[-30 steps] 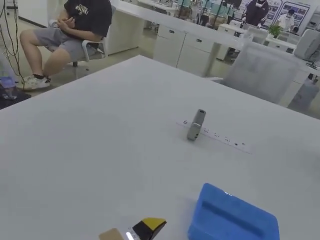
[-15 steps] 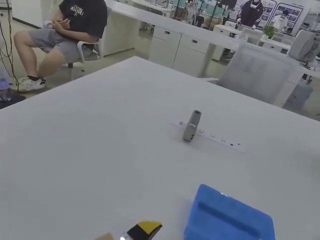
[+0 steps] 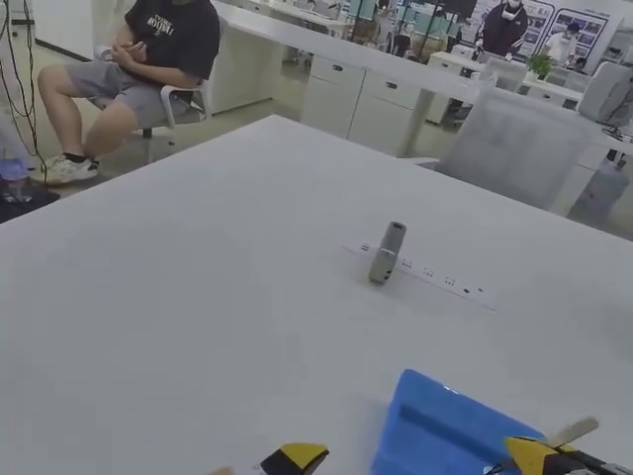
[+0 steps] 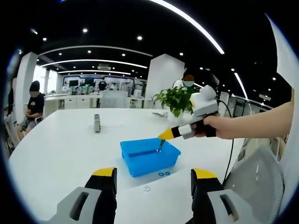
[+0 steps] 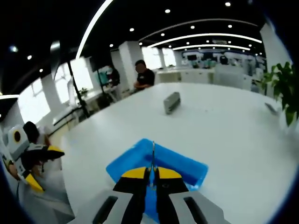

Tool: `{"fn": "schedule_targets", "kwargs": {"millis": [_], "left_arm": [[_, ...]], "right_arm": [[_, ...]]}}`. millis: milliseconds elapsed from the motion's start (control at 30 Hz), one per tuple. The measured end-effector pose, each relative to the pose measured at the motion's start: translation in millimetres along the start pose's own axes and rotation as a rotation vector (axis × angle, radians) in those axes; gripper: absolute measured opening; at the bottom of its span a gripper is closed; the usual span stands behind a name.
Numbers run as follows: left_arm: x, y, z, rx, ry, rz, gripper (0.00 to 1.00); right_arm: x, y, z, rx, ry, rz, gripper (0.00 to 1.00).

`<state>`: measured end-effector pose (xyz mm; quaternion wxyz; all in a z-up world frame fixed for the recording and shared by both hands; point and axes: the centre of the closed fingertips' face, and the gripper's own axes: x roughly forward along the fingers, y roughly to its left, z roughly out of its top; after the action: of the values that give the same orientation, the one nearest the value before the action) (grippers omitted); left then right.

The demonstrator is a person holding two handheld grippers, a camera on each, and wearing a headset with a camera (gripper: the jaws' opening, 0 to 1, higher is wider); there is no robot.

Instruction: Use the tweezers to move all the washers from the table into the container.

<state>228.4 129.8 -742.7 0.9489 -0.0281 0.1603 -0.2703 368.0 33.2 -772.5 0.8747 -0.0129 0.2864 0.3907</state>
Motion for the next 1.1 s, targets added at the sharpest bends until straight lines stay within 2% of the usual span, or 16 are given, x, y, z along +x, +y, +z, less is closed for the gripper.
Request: {"fn": "schedule_targets", "kwargs": {"millis": [233,533,933,1067,1100], "left_arm": [[-0.1,0.4,-0.8,0.001,0.004,0.002,0.64],[0.2,0.9,-2.0,0.004,0.01,0.004,0.63],[0.3,1.1,-2.9,0.01,0.015,0.004,0.63],[0.2,0.5,-3.1,0.014,0.017,0.002,0.62],[0.2,0.6,-3.1,0.013,0.017,0.002,0.62]], "right_arm": [[20.4,-15.1,-13.4,-0.047,0.072,-0.012,0.03],[29.3,-20.1,-22.8,-0.09,0.117,-0.01,0.03],[24.2,-15.9,-17.6,-0.094,0.099,-0.016,0.03],[14.6,-8.8,-7.3,-0.083,0.049,-0.003,0.03],[10.4,-3.1,-3.8,-0.079,0.03,0.006,0.03]]}}
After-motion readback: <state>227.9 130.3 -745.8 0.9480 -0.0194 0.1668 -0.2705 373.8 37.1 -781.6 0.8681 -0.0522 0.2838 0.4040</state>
